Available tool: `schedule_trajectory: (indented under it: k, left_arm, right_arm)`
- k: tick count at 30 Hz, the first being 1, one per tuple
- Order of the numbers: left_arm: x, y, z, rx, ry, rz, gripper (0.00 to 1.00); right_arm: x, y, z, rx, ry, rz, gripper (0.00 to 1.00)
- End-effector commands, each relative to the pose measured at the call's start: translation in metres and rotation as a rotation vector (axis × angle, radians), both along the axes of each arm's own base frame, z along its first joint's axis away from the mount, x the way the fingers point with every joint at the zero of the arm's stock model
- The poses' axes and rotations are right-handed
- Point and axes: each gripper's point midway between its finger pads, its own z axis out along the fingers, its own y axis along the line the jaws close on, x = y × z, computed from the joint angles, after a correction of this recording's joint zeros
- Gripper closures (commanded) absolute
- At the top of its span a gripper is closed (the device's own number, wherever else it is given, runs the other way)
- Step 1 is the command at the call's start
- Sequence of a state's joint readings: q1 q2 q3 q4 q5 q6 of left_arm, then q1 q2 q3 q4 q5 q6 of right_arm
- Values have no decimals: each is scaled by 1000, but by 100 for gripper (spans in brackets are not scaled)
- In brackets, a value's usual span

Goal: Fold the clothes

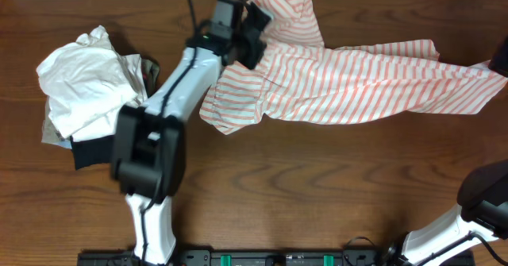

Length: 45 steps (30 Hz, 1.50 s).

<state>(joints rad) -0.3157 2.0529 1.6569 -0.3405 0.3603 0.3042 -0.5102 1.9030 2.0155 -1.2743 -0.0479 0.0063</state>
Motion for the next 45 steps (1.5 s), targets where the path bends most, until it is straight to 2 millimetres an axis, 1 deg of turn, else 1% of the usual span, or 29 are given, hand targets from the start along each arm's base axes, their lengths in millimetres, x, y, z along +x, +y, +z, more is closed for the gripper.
schedule_trajectory:
  k: [1, 4, 8, 13, 17, 20, 24, 26, 31, 37, 41, 45]
  left_arm:
    - [-7, 19, 97, -88, -130, 66, 94]
    - [-18, 31, 133, -93, -186, 87, 94]
    - [-28, 45, 169, -88, -259, 122, 94]
    - [-43, 62, 204, -99, -316, 150, 94]
    - [-50, 80, 229, -107, -370, 185, 94]
    - [-52, 99, 243, -109, -405, 224, 94]
    - [-57, 117, 258, -111, -439, 258, 94]
    - [-62, 122, 267, -115, -460, 266, 94]
    - [-79, 124, 292, -135, -514, 268, 94]
    - [-111, 128, 331, -192, -588, 285, 94]
    - [-141, 131, 359, -260, -629, 300, 94]
    - [-171, 135, 376, -284, -658, 304, 94]
  right_arm:
    - [-2, -5, 1, -14, 3, -9, 99]
    - [-2, -5, 1, -15, 0, -8, 99]
    - [1, -1, 2, 4, -14, 3, 99]
    - [5, -2, 5, 1, -35, 6, 99]
    - [16, 4, 17, 20, -114, 34, 99]
    - [25, 12, 35, 38, -198, 67, 99]
    - [26, 15, 62, 9, -278, 83, 99]
    - [23, 17, 80, -21, -326, 87, 99]
    - [11, 24, 122, -81, -423, 95, 99]
    - [-11, 36, 163, -134, -508, 102, 99]
    - [-29, 46, 189, -171, -566, 108, 99]
    - [-49, 58, 216, -210, -627, 112, 99]
